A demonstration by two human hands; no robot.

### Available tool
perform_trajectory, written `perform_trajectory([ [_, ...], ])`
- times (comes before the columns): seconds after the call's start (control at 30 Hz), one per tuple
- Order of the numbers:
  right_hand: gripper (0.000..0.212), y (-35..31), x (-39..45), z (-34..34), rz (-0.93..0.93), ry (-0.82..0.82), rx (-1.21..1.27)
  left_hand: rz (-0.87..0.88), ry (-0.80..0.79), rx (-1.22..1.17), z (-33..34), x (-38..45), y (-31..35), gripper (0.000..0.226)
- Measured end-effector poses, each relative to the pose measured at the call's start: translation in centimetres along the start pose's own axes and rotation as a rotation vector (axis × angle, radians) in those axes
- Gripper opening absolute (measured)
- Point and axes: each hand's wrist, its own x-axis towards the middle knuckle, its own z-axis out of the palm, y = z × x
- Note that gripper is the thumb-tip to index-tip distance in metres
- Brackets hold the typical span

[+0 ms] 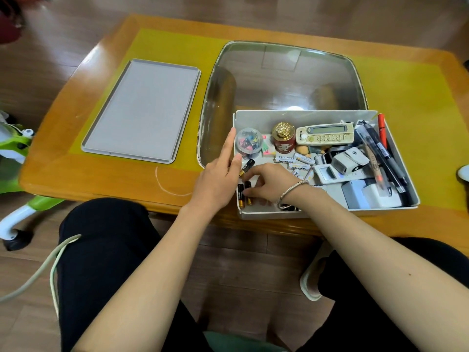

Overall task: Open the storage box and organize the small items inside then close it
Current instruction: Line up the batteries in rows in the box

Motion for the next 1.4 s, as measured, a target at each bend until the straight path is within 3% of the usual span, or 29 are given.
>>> perform_trajectory([
  [0.17,0.047,-0.3,0.0,-0.1,-0.059,-0.07,-0.056,-0.002,0.005,0.014,0.0,0.0,-0.1,0.053],
  [0.6,0.045,0.2,-0.3,-0.2,-0.035,-0.091,-0.049,-0.014,-0.006,0.018,0.0,0.0,0.2,0.053],
  [0.9,0.036,0.4,-1.0,-1.3,-0.016,-0.242,0.045,-0.013,-0.014,0.025,-0.2,0.0,0.2,0.053],
  [1.03,0.03,1.6,-1.6,-2.8,-0.022,-0.197,-0.16,-0.012,-0.015,0.027,0.0,0.0,0.1,0.053],
  [1.13,0.027,2.2,-2.0,-3.1,-0.022,-0.256,-0.27,-0.024,-0.023,0.02,-0.1,0.0,0.1,0.053],
  [1.27,0.014,2.2,-2.0,-2.6,-0.05,-0.265,-0.352,-0.019,-0.023,0.02,-0.2,-0.1,0.3,0.053],
  [1.4,0.007,2.1,-1.8,-2.3,-0.051,-0.162,-0.34,-0.025,-0.027,0.027,-0.2,0.0,0.3,0.053],
])
